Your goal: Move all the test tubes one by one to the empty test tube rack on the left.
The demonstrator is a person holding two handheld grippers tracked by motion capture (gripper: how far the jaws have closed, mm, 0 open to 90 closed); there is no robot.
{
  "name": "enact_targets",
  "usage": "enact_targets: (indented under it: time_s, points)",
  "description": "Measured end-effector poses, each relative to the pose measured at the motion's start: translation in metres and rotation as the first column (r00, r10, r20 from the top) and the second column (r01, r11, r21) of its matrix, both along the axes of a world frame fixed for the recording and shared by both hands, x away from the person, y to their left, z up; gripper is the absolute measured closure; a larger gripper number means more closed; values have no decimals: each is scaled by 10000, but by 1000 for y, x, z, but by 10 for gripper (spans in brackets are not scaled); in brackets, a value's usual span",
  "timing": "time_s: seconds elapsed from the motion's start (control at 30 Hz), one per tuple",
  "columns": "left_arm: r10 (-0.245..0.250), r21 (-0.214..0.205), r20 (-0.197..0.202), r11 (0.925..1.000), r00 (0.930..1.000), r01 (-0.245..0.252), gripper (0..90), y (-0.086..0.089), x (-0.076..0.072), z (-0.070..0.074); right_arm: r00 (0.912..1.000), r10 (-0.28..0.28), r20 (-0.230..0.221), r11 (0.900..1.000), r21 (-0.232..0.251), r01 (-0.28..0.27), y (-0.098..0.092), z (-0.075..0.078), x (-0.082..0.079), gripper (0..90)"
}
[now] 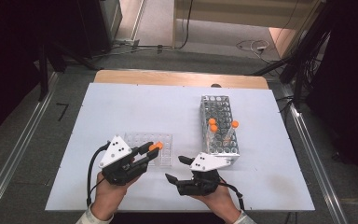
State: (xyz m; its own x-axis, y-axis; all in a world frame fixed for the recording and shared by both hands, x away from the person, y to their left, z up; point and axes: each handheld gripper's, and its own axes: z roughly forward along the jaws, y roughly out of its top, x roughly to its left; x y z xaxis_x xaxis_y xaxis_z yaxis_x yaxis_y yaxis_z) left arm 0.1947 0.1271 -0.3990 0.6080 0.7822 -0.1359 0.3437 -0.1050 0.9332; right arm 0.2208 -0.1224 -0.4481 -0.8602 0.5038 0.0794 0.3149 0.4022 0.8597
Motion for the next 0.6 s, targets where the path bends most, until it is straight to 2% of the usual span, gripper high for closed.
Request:
enact_targets:
  time_s: [0.17,0.23,0.33,0.6]
  points:
    - [313,-46,126,9995,9994,-312,698,6,4,2,10000,-75,-54,10000,-20,75,-2,0,1,277]
    - [483,107,290,9988,9984,-487,698,8,6,4,10000,-78,-59,10000,-15,78,-2,0,2,278]
    - [602,95,361,9981,9975,-606,699,11,8,6,9999,-86,-58,10000,28,86,-2,0,2,278]
    - [968,178,664,9950,9931,-982,699,11,15,7,9998,-154,-96,9999,53,155,-2,1,2,279]
